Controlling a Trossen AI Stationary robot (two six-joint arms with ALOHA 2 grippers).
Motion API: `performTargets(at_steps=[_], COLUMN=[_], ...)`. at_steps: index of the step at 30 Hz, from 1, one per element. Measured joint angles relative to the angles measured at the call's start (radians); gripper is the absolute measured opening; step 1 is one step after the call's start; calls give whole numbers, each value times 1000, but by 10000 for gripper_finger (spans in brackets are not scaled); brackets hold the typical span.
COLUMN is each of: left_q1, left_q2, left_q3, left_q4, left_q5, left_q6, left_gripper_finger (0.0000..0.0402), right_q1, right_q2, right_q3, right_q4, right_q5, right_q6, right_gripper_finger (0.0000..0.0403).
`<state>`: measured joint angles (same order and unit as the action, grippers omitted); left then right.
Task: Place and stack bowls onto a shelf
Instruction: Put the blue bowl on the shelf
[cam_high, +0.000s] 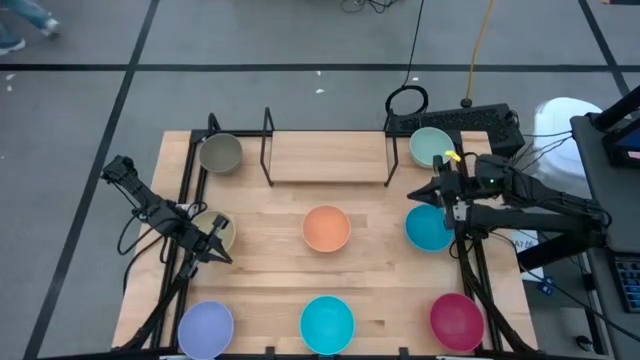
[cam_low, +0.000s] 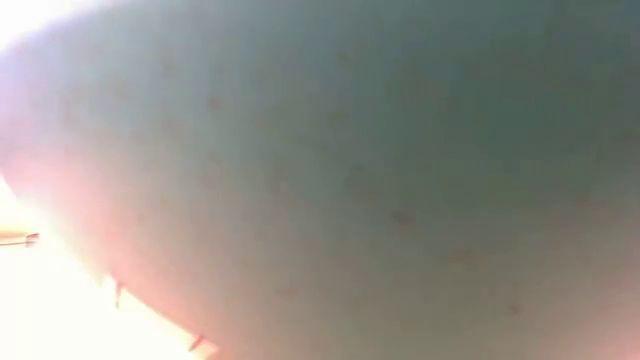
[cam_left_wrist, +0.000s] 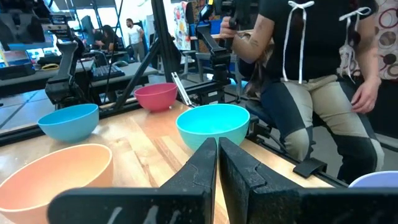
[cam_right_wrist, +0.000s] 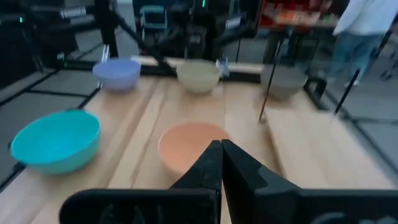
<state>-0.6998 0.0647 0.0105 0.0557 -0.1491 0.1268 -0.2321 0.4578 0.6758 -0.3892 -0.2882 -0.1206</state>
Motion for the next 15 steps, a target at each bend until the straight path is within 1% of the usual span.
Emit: performTargets(at_steps=[2,6,10,15], left_q1=[0,0,0,0], left_q2=[0,0,0,0], left_q3=[0,0,0,0], left_q4=[0,0,0,0], left_q5=[0,0,0,0], left_q6=[0,0,0,0], left_gripper_finger=[24,24,24,24], right_q1=[0,0,0,0], right_q2=[1,1,1,1], right_q3=[0,0,0,0], right_q4=[46,67,28,-38], right_q5=[5,86,206,299], right_q6=[-4,9,22,-51], right_gripper_finger=[0,10,39,78])
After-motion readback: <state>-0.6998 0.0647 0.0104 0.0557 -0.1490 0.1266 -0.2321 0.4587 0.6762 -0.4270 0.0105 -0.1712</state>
